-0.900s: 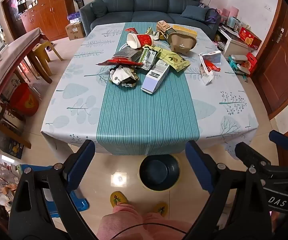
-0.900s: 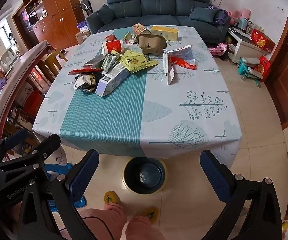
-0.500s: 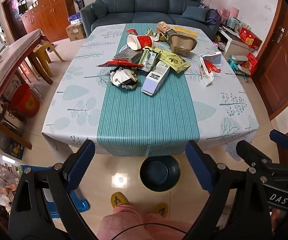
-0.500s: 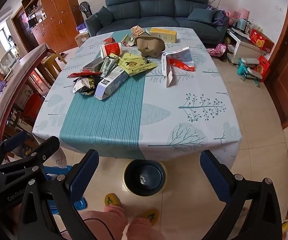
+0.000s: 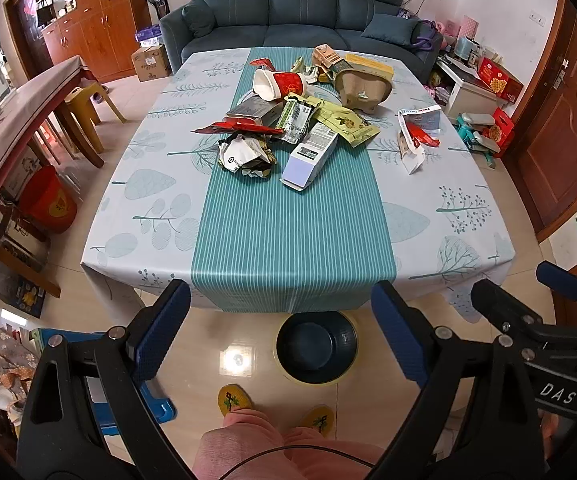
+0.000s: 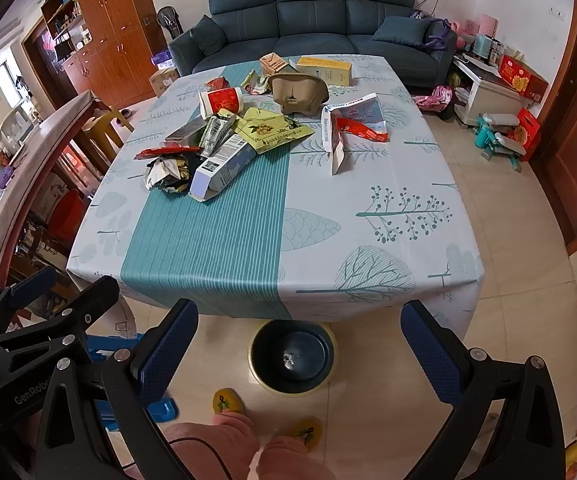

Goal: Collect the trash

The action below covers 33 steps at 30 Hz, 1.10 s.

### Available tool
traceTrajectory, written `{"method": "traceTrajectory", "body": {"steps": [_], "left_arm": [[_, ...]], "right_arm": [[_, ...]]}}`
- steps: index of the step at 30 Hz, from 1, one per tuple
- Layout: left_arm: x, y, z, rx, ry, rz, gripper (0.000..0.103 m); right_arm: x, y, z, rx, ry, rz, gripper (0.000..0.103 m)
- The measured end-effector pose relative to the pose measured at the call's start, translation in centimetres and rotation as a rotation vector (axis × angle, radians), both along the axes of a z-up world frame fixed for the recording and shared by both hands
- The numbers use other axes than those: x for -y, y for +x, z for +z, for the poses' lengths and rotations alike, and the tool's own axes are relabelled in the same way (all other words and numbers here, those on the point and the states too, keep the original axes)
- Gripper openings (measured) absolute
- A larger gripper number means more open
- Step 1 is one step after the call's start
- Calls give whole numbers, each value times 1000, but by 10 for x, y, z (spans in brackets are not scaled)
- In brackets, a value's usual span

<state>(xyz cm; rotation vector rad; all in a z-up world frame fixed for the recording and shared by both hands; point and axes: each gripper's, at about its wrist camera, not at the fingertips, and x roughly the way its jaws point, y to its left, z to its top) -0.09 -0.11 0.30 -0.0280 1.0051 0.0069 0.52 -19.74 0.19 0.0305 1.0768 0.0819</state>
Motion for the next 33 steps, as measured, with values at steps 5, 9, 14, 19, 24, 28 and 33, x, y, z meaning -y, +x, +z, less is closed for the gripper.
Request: {"method": "traceTrajectory", "body": {"steps": [5,9,14,19,24,28,33], "left_arm": [[-1,0,0,-1,-5,0,90],[0,0,0,0,1,-3,90],[0,-1,1,4,5,-3,90],[-3,-4,6,14,11,-2,90],[-5,-6,8,21,13,2,90],[-4,-5,7,29,17,6,90],[-4,-5,8,36,19,11,90]], "right_arm": [[-1,0,1,2,0,0,103],[0,0,1,4,4,-2,103],[-2,0,2,6,4,-1,103],[-1,-1,2,6,8,-2,103],[-1,-1,1,8,7,-1,103],[-8,1,7,9,4,0,103],[-5,1,5,9,6,-1,103]]}}
